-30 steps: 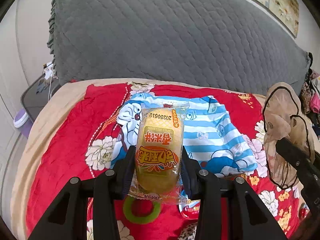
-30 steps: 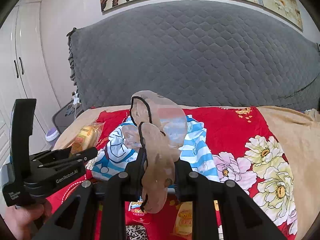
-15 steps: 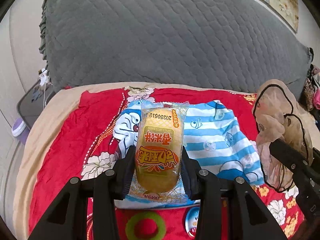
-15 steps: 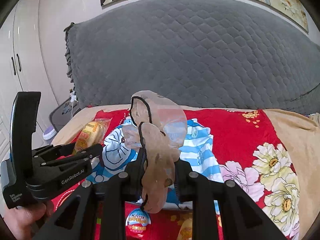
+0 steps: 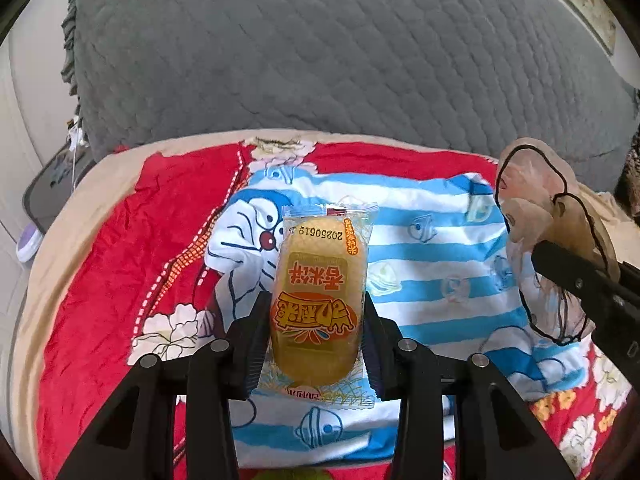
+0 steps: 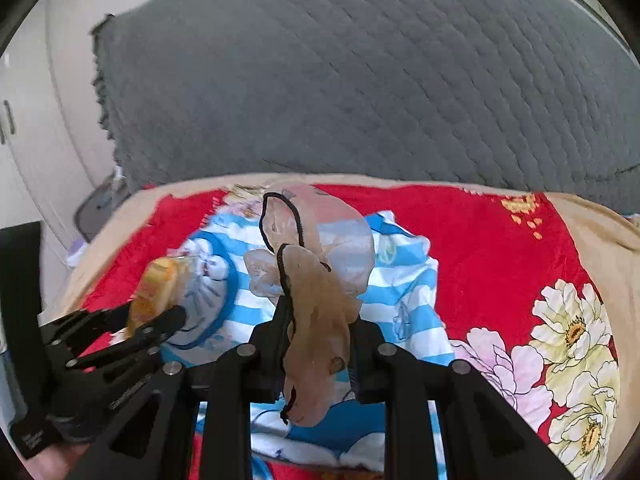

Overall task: Organize objects
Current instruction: 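Lift and carry the bun and scrunchie over the striped shirt in the tray, then lower the bun onto the shirt and open the left tool while the right tool releases the scrunchie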

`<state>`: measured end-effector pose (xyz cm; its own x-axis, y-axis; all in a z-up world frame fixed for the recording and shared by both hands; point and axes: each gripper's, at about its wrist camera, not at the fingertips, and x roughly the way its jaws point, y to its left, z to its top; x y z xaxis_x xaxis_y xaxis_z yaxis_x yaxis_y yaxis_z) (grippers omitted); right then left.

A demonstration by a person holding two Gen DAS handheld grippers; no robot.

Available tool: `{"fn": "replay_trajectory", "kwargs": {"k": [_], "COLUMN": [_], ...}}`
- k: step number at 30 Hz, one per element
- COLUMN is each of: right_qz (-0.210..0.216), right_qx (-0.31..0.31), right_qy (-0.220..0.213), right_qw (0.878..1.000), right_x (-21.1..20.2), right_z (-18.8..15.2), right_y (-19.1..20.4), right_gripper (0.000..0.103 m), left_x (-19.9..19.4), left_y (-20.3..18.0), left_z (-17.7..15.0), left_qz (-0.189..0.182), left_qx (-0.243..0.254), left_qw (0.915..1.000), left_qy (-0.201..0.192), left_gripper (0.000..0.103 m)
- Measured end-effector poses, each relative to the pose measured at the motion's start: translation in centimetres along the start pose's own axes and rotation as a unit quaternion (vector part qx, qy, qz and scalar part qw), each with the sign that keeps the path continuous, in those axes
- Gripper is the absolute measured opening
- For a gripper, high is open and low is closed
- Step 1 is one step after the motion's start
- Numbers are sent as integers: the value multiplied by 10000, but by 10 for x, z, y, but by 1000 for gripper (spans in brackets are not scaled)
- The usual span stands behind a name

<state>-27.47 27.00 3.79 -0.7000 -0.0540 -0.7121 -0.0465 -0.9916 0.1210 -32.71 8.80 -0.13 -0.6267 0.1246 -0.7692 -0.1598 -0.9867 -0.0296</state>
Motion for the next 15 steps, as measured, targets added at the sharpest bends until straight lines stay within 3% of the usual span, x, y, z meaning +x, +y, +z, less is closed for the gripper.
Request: {"fn": "replay_trajectory", "kwargs": {"k": [6, 15], "right_qz": [-71, -163], "right_qx": [-12, -5], "right_qy": [432, 684], "right_qw": [9990, 9975], "right_x": [42, 69], "right_z": [-1, -11], "right_y": [-4, -5], "right_gripper": [25, 25], "left_x": [34, 63], "left_y": [-6, -12], "left_z": [2, 1], "left_qz": [-35, 71], "left_qx": [-24, 127], "left_qw": [9998, 9987], "left_qy": [216, 481], "left_gripper": [43, 43]}}
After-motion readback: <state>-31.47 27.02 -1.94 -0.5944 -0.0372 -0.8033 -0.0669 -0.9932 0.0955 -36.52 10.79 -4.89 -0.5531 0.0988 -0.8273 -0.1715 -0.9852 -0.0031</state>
